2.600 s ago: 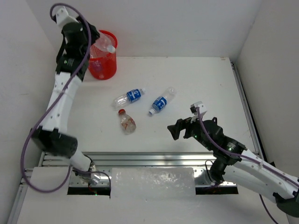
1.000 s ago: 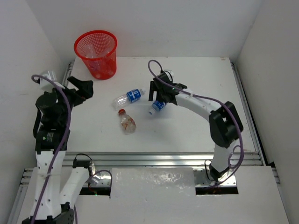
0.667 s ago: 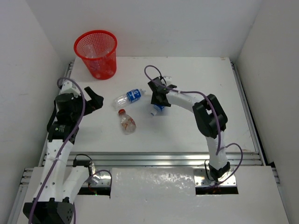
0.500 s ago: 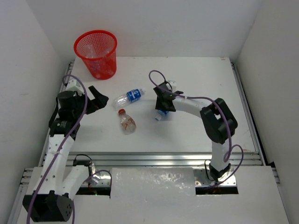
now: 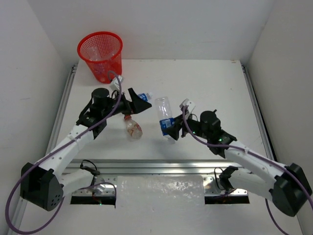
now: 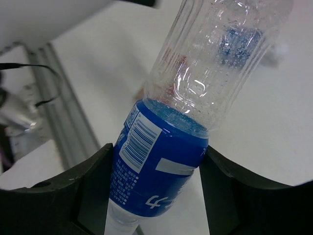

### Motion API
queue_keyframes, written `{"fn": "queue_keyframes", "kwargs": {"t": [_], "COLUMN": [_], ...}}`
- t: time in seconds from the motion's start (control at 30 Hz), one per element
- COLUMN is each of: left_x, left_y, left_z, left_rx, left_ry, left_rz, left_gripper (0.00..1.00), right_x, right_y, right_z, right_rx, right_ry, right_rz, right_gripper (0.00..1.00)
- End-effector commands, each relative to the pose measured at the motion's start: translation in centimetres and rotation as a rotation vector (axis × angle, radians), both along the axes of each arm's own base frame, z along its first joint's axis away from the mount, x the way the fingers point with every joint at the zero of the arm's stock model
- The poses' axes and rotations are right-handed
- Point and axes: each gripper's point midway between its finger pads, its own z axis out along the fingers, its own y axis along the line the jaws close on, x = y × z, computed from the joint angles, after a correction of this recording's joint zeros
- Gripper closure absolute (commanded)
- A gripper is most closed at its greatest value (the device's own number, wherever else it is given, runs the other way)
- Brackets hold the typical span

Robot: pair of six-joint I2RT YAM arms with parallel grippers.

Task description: Put the plastic bottles in the bin

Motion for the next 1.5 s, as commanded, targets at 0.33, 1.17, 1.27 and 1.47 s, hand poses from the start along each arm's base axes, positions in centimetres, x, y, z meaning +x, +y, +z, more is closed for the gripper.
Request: {"fn": "queue_keyframes", "kwargs": {"t": [0.33, 1.17, 1.27, 1.47], "left_x": [-4.1, 19.5, 22.6, 27.5], "left_y": [-7.6, 25.8, 28.9, 31.5], "left_z": [8.2, 18.2, 20.6, 21.5], "left_rx": [-0.253, 0.322, 0.337, 0.347], "left_ry": [-0.219, -0.17, -0.241, -0.332], "left_rz": [-0.348, 1.183, 1.28, 1.357], "left_gripper": [0.12, 1.0, 1.0, 1.0], "right_x": [-7.4, -1.2, -2.1, -2.9], "right_y": [4.2, -10.1, -9.9, -10.6], "right_z": [10.2, 2.0, 0.7, -0.7], "right_rx": [0.192, -0.092, -0.098, -0.129], "right_ry": [-0.248, 0.115, 0.147, 0.169], "right_rz": [0.524, -0.511, -0.484, -0.483], "right_gripper": [0.82, 0.01, 0.01, 0.01]}}
